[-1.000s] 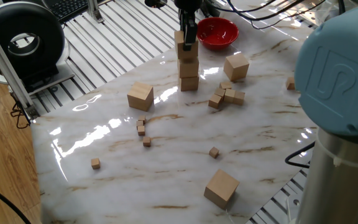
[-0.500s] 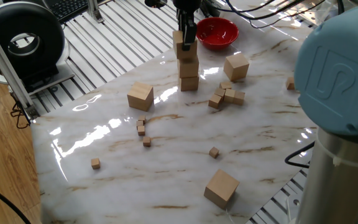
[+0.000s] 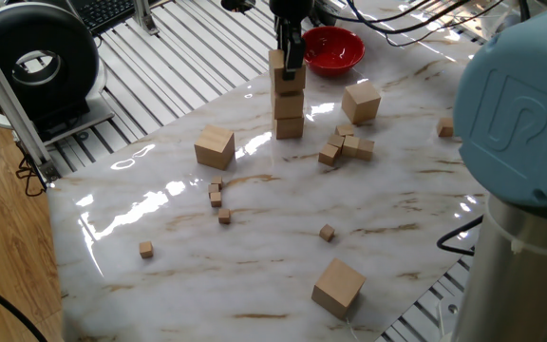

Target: Stack the blocks in a vertical line of five

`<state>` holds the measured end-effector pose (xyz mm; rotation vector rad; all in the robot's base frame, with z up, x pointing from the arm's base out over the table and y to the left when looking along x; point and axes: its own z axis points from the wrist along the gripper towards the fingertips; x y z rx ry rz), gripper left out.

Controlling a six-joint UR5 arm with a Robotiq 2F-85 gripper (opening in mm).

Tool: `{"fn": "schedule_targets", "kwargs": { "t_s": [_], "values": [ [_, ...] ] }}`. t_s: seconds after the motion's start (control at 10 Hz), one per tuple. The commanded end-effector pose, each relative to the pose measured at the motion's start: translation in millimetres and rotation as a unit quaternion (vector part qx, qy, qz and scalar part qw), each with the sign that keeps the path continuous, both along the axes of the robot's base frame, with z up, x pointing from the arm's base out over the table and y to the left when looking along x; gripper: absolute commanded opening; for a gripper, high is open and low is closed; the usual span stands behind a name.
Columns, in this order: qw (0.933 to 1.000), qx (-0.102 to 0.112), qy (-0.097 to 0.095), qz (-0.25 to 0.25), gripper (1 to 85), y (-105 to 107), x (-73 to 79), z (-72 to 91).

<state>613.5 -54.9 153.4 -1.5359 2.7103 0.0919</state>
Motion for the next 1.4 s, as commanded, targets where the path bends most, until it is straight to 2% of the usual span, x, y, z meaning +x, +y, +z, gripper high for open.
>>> {"fn": "schedule_targets", "kwargs": {
  "t_s": [0.0, 0.3, 0.6, 1.2, 1.3],
  "values": [
    [1.0000, 0.007, -0.001, -0.004, 33.3, 0.2, -2.6, -1.0],
    [0.9999, 0.015, -0.001, -0.001, 35.3, 4.4, -2.4, -0.6],
    [0.9999, 0.012, -0.006, 0.003, 35.3, 3.3, 0.0, -0.7],
    [0.9999, 0.012, -0.003, -0.001, 35.7, 2.1, -2.4, -1.0],
    [0.9999, 0.015, -0.003, 0.000, 38.3, 4.1, -2.3, -0.8]
  ]
}}
